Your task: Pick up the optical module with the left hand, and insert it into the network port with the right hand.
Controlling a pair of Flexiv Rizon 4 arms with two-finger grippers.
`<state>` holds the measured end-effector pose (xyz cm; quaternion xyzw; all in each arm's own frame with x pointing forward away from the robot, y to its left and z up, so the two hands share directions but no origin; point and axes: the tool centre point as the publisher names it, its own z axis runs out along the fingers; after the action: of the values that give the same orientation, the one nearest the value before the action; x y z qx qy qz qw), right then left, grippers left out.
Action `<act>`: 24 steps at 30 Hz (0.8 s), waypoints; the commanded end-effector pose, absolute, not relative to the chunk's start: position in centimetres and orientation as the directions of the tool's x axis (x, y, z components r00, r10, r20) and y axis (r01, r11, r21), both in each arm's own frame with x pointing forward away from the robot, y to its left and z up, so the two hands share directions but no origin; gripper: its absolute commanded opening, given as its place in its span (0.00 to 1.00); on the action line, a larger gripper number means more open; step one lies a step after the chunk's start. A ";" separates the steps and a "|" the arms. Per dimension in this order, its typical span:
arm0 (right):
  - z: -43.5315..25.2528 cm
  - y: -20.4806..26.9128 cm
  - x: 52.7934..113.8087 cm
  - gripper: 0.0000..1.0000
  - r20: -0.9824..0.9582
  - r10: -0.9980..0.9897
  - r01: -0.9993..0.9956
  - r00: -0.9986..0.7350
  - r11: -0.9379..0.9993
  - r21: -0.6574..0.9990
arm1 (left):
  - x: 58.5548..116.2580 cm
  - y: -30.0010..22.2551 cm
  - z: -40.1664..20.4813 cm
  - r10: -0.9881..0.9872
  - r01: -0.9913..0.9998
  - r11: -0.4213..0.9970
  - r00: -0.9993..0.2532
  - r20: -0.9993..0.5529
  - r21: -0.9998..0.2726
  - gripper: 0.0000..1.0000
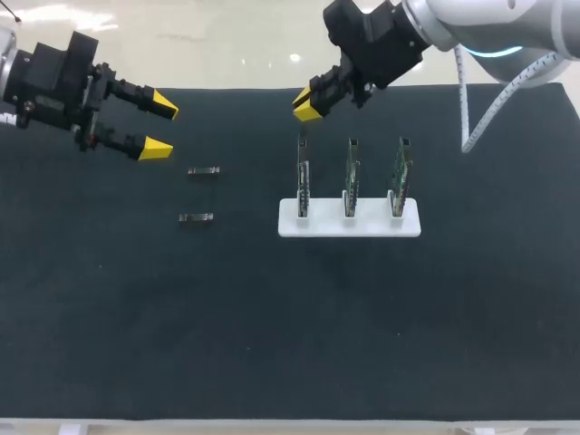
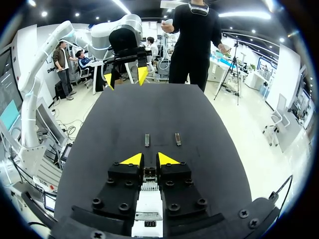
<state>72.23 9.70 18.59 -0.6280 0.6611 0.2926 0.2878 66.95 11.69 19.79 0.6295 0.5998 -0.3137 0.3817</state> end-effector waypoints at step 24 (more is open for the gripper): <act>18.2 9.3 72.0 0.00 -0.745 -0.666 -0.999 -0.043 0.046 0.017 | 67.0 11.6 19.8 0.518 0.995 0.010 0.083 -0.851 0.103 1.00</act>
<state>72.19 9.44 18.29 -0.6290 0.6618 0.2882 0.2886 66.95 11.69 19.79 0.6294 0.5998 -0.3137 0.3817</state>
